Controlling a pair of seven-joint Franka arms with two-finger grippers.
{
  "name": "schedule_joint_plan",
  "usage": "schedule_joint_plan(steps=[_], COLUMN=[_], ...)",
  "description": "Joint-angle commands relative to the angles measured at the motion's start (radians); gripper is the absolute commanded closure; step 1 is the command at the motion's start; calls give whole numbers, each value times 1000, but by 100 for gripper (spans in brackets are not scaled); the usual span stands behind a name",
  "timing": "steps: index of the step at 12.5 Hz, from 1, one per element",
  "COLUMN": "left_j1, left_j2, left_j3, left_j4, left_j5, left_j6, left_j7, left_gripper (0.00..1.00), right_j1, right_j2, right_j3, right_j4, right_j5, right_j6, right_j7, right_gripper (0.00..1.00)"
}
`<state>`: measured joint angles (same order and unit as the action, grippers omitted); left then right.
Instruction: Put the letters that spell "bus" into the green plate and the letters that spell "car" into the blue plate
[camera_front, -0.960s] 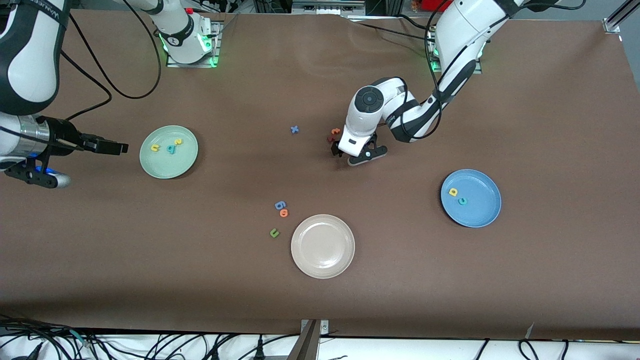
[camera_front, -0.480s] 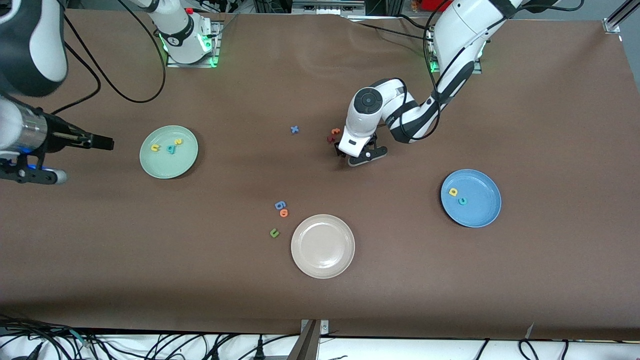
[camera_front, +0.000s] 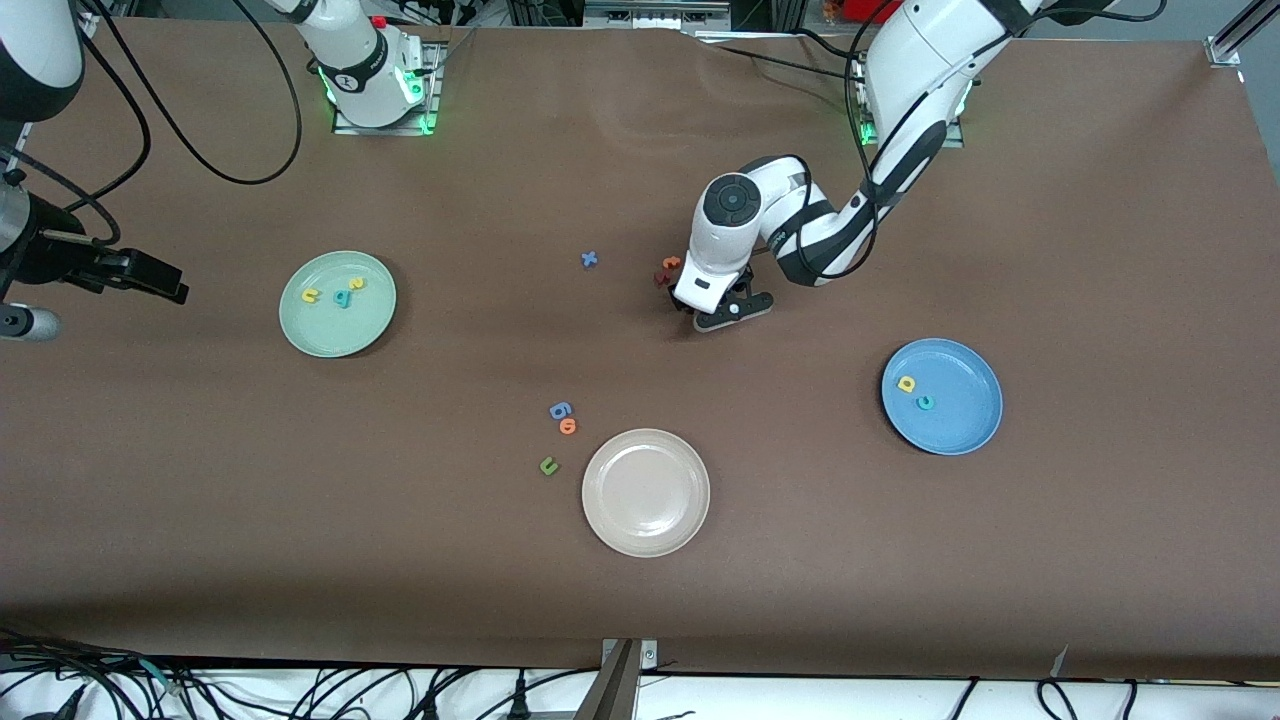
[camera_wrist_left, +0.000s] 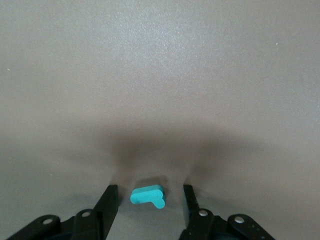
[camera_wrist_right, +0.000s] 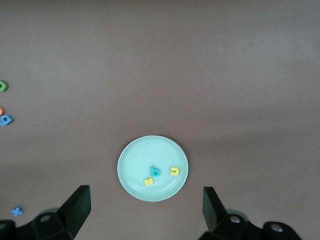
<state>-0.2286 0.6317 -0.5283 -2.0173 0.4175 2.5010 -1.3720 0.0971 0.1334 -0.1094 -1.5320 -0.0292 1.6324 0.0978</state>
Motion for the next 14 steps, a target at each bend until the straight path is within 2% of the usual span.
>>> schedule_joint_plan(steps=[1,6,11,14], left_j1=[-18,-28,-28,-28], left_j2=[8,8,8,8], left_j3=[5,7,7,8], left_j4=[14,14,12,11], left_j5=[40,40,40,40], left_j6=[-27,-28,-28,-30], left_j7=[-35,-44,-44,-44], left_gripper=[41,47,54,55], right_j1=[-5,-4,-11,-11], right_j2=[-17,0,3,3], right_j3=[20,22,20,20], right_j4=[-22,-8,12,15], right_j5=[-32,-24,-20,-20], right_j6=[43,47,112,112], right_j7=[-10,8,7,8], right_gripper=[1,1,0,0])
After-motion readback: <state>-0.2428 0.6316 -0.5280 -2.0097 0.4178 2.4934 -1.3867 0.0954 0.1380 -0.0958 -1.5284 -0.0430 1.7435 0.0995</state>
